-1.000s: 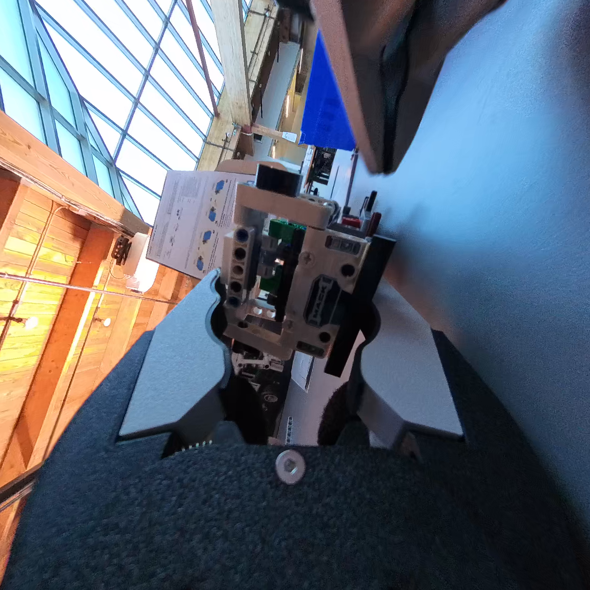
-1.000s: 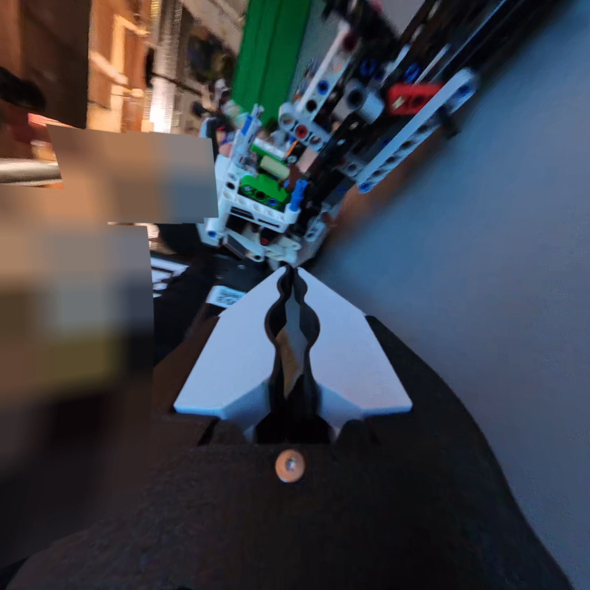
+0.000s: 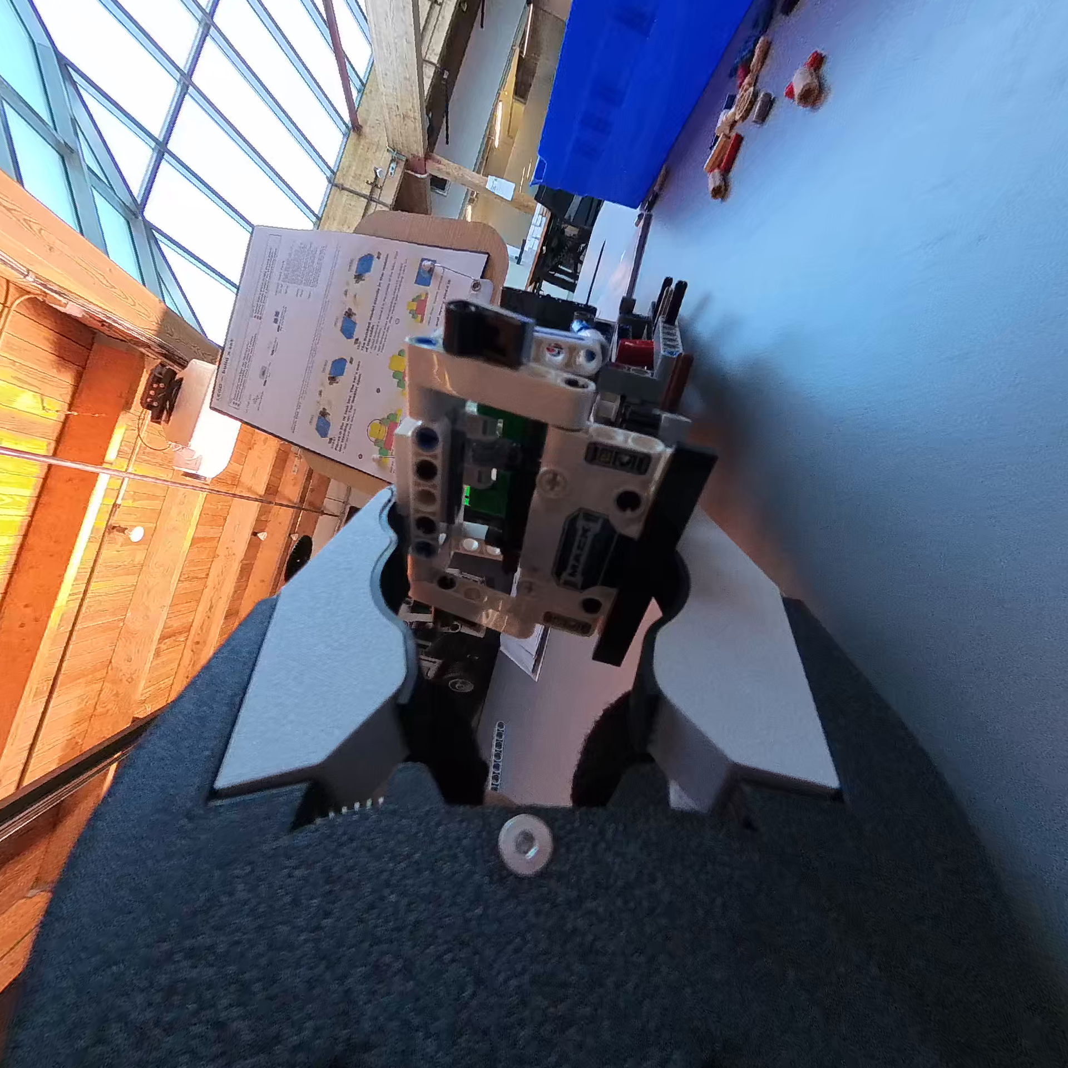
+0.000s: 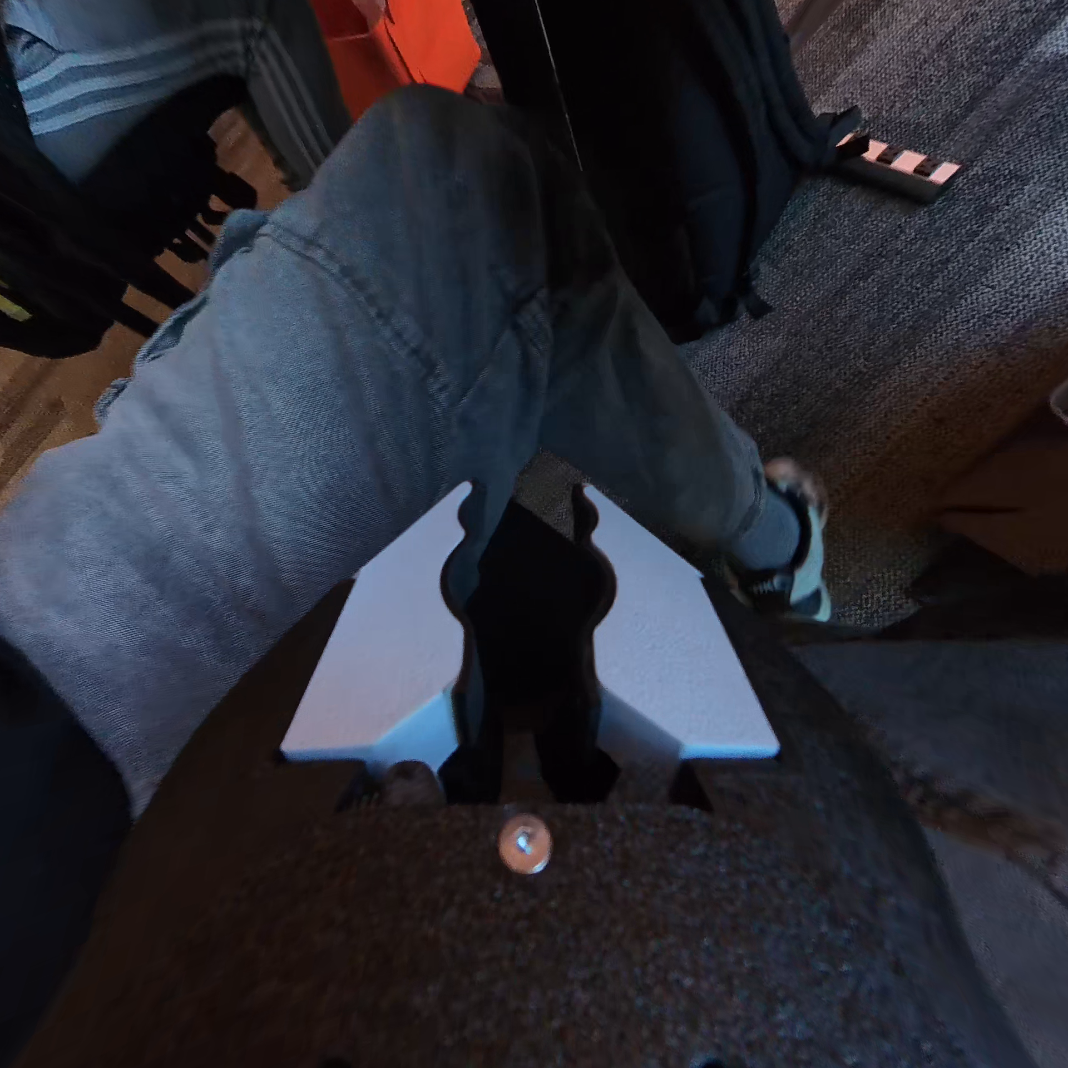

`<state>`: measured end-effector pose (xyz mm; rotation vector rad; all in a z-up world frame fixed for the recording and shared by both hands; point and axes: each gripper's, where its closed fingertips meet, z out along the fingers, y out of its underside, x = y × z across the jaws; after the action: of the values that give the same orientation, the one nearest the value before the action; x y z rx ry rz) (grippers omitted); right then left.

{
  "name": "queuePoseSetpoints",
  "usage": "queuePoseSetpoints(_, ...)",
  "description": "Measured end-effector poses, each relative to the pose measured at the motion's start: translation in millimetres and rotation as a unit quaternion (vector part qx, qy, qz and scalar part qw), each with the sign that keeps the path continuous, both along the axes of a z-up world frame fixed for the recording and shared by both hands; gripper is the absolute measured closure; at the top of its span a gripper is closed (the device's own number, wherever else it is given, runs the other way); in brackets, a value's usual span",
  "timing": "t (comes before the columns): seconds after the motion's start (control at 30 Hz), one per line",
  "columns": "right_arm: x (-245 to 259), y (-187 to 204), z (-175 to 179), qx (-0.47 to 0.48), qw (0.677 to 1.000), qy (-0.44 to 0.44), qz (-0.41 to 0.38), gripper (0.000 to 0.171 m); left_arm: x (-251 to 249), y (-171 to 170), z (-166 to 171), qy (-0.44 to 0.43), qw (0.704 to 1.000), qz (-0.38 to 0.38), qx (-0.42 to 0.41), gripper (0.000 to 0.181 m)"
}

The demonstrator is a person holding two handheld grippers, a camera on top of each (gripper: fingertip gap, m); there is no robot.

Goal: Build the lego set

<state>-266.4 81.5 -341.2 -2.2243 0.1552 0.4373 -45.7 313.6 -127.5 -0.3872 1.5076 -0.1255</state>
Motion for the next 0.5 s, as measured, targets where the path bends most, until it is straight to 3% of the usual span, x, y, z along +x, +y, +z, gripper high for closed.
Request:
queuePoseSetpoints(0.17,-5,-4,-42,-0.059,0.997,0.021,0.035,0.126,0,1,-2,0.001,1.0,0.004,0.009,0.097)
queuePoseSetpoints(0.33,3,-6,-92,-0.111,0.993,-0.006,0.038,0.132,0,-1,-2,-0.001,1.0,0.001,0.017,0.096)
queuePoseSetpoints(0.4,8,-1,-122,-0.13,0.989,-0.054,0.056,0.133,0,-3,-2,-0.002,1.0,0.0,0.022,0.096)
queuePoseSetpoints(0.5,7,10,-200,-0.182,0.973,-0.093,0.112,0.134,-1,-3,-2,-0.003,1.0,-0.001,0.027,0.097)
